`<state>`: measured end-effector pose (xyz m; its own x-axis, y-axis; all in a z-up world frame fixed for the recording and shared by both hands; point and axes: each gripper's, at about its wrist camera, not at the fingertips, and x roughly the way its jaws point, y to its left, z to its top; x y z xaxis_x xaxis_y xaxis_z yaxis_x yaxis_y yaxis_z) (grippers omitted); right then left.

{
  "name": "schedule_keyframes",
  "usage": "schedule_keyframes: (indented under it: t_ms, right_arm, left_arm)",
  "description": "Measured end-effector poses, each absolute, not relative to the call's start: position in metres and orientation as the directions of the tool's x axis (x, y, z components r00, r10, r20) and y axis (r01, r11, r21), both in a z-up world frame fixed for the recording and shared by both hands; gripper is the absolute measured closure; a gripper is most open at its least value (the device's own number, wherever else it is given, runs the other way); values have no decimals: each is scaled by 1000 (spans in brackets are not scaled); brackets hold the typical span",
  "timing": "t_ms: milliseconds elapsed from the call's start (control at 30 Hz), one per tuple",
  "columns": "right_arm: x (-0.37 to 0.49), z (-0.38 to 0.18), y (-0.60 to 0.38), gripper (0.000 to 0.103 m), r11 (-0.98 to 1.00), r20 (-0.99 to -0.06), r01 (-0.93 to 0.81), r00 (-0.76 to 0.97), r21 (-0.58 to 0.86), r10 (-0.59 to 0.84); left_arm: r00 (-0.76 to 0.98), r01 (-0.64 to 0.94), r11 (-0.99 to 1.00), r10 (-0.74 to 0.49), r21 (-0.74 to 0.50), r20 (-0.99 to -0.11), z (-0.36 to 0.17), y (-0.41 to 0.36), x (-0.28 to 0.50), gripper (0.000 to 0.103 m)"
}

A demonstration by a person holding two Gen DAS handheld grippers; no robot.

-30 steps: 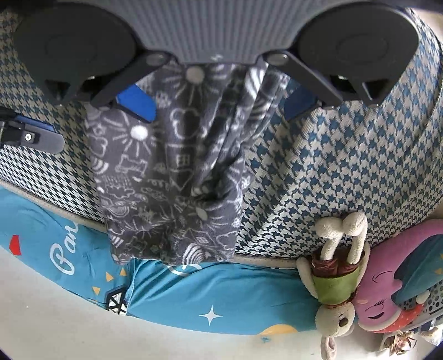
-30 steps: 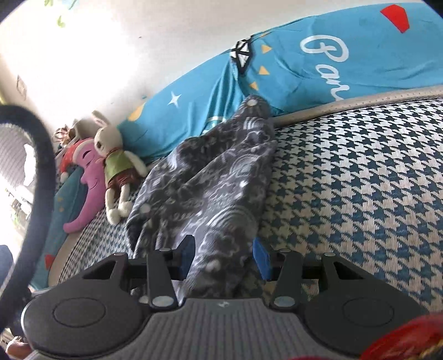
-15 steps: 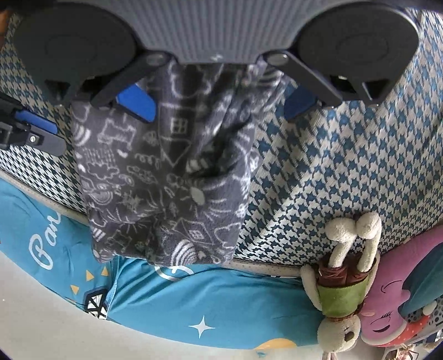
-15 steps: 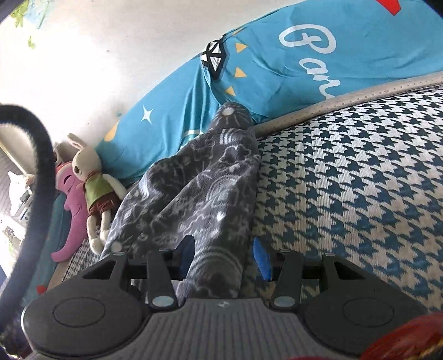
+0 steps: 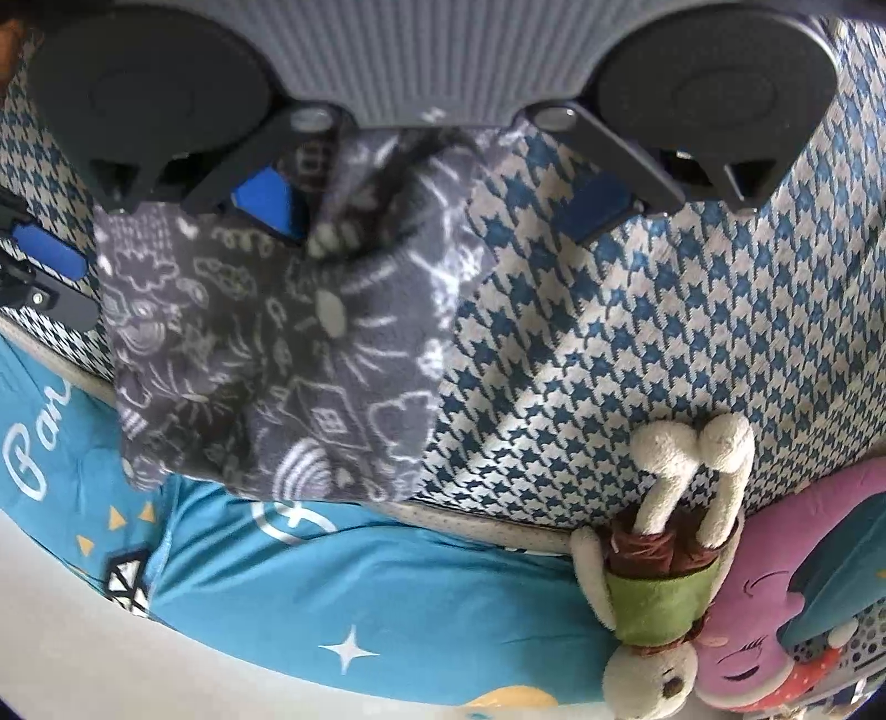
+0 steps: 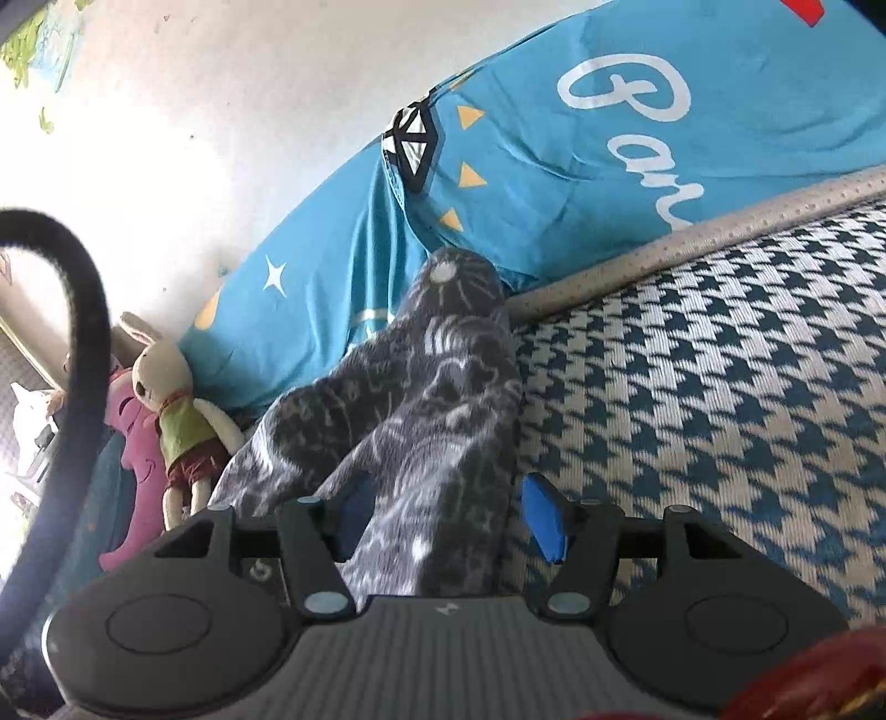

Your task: Fold clothes

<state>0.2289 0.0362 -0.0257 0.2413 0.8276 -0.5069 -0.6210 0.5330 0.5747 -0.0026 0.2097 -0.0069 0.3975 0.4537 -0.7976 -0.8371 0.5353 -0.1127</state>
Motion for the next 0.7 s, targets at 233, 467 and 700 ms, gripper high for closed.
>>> schedule_keyframes:
  t_ms: [233,467,700]
  right_arm:
    - [243,-37,46,43,546,-504,-601,260,583,824]
    - [258,-48,49,40,530,-472,-591,269,608,840]
    - [264,-53,64,38,472,-428,-637,238,609,872]
  left_arm:
    - [383,-851,510,444,-123,-810,-13,219,-4,0]
    - [385,-853,506,439,-131,-812,-16,223,-4,0]
    - [388,-859,490,435,-148,-812,-20,228,-8,0]
